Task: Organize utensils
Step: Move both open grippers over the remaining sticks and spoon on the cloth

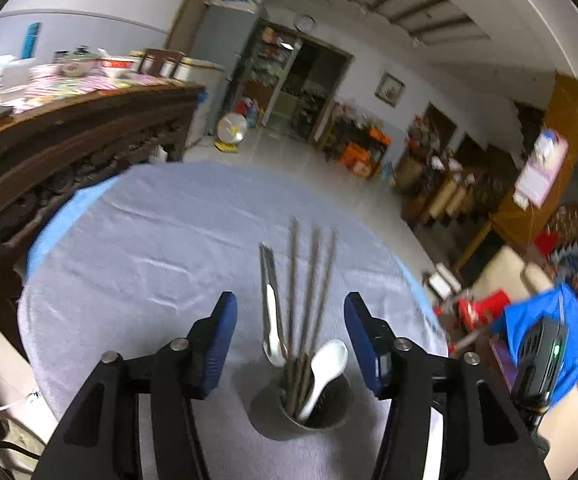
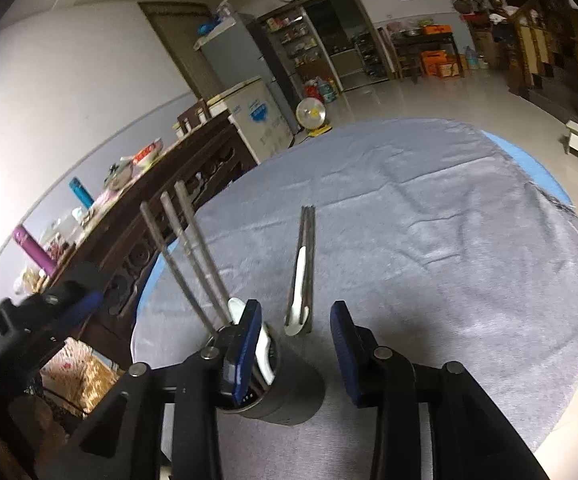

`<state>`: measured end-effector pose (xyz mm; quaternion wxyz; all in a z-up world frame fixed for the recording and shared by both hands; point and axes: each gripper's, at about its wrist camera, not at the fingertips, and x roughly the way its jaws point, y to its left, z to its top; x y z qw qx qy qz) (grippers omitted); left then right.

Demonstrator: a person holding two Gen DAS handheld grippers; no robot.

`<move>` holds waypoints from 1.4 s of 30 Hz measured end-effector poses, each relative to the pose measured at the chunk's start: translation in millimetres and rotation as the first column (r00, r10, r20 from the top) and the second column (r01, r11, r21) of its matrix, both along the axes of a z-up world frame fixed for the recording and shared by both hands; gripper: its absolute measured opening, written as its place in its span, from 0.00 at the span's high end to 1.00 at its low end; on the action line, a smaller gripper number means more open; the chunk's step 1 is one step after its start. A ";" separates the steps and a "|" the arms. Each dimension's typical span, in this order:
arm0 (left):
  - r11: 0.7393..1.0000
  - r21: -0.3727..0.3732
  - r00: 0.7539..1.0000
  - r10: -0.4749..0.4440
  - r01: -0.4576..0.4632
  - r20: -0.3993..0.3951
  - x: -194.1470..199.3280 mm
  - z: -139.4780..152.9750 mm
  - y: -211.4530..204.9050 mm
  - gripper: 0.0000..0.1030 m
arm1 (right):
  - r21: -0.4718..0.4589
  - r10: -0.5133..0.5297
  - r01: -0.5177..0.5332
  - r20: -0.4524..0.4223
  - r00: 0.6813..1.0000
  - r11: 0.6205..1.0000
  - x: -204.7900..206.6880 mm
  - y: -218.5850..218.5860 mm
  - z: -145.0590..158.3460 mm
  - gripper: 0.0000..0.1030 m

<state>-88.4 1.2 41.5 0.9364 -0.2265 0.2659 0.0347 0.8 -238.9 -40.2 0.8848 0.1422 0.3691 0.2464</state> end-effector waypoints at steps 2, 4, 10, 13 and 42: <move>0.999 -0.021 0.999 0.047 -0.047 0.012 -3.6 4.9 15.9 0.40 | 0.008 -0.025 0.025 0.003 1.000 1.000 2.0 -10.6 1.6 0.46; 0.994 -0.038 0.995 0.099 -0.099 0.008 -4.4 4.6 34.0 0.35 | 0.011 -0.047 0.047 -0.007 0.999 0.999 6.9 -20.5 0.4 0.44; 0.979 -0.023 0.968 0.196 -0.202 -0.158 21.1 -26.3 75.0 0.32 | 0.020 -0.081 0.083 -0.097 0.992 0.996 24.6 -41.6 -20.0 0.43; 0.976 0.016 0.940 0.214 -0.217 -0.267 39.0 -53.2 86.0 0.32 | -0.004 -0.083 0.083 -0.161 0.984 0.997 32.8 -46.8 -40.0 0.43; 0.984 0.175 0.836 0.128 -0.039 -0.533 99.3 -152.0 59.2 0.32 | -0.232 -0.015 -0.057 -0.299 0.954 0.971 111.6 -20.0 -88.9 0.40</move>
